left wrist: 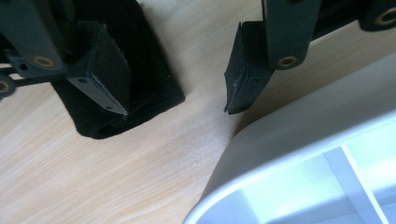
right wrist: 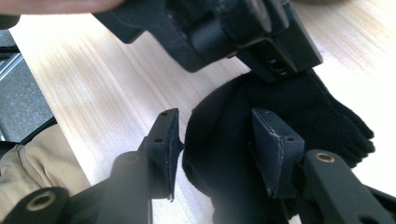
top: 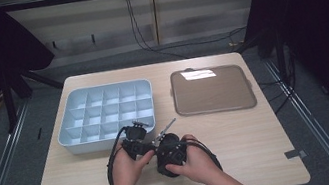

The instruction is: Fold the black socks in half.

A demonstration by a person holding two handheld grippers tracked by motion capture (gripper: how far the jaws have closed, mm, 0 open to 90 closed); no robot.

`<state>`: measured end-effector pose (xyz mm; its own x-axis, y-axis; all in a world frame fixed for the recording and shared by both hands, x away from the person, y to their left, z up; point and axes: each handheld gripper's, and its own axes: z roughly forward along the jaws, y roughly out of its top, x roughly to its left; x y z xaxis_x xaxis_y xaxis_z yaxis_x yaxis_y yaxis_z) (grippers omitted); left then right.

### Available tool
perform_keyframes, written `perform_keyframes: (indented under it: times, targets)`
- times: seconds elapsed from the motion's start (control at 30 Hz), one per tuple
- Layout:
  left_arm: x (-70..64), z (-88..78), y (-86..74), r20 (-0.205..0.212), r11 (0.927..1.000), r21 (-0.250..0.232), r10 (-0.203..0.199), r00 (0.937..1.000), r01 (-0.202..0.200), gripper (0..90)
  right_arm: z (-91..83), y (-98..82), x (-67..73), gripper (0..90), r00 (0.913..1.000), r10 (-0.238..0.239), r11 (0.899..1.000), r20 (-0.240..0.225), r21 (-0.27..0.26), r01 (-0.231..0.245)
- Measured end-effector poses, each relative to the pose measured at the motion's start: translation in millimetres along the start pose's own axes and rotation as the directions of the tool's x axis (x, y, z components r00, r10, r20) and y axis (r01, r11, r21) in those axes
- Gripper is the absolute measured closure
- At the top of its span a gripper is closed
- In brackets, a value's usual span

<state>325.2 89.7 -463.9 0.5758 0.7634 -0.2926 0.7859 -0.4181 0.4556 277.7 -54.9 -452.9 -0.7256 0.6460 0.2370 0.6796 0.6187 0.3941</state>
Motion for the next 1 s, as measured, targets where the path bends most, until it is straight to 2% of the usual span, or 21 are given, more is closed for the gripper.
perform_keyframes:
  times: [0.2,0.4,0.53,0.57,0.6,0.7,0.73,0.77,0.8,0.83,1.0]
  targets:
    - [0.9,1.2,0.7,-0.003,1.0000,0.005,0.006,1.0000,-0.006,41.7,-5.7,1.5,1.4,49.9,1.0000,-0.004,1.000,-0.008,-0.003,0.004]
    - [1.8,1.9,-0.2,-0.014,0.9999,0.006,0.008,0.9999,-0.008,42.3,-15.8,2.3,0.3,50.7,1.0000,-0.006,1.000,-0.002,-0.001,0.006]
    - [2.5,1.9,-0.6,-0.022,0.9999,0.011,0.010,0.9997,-0.010,43.0,-29.0,2.1,-5.9,53.1,0.9999,0.008,1.000,0.012,-0.015,-0.008]
    - [3.2,2.5,-0.9,-0.027,0.9997,0.018,0.019,0.9994,-0.019,43.1,-35.5,2.2,-10.1,57.6,0.9997,0.018,0.999,0.018,-0.027,-0.018]
    - [3.2,2.5,-0.9,-0.027,0.9997,0.018,0.019,0.9994,-0.019,43.1,-35.5,2.2,-10.1,57.6,0.9997,0.018,0.999,0.018,-0.027,-0.018]
    - [3.6,4.6,-2.6,-0.026,0.9996,0.024,0.013,0.9996,-0.012,43.1,-44.7,1.7,-18.4,65.0,0.9984,0.051,0.998,0.025,-0.034,-0.050]
    - [4.4,4.9,-3.1,-0.023,0.9996,0.024,0.015,0.9996,-0.014,43.1,-44.7,1.7,-18.4,65.0,0.9984,0.051,0.998,0.025,-0.034,-0.050]
    - [5.0,5.7,-3.9,-0.021,0.9996,0.026,0.012,0.9997,-0.011,43.0,-45.3,-0.1,-23.5,69.9,0.9974,0.063,0.998,0.036,-0.028,-0.062]
    - [5.0,5.7,-3.9,-0.021,0.9996,0.026,0.012,0.9997,-0.011,42.9,-45.3,-0.1,-23.5,69.9,0.9974,0.063,0.998,0.036,-0.028,-0.062]
    - [5.5,5.6,-4.0,-0.019,0.9997,0.023,0.011,0.9998,-0.010,42.9,-42.1,-2.5,-26.6,73.6,0.9972,0.068,0.998,0.030,-0.013,-0.068]
    - [5.6,4.0,-4.1,-0.026,0.9996,0.025,0.013,0.9996,-0.013,42.8,-31.5,-5.3,-23.7,73.1,0.9983,0.057,0.998,0.015,0.010,-0.057]
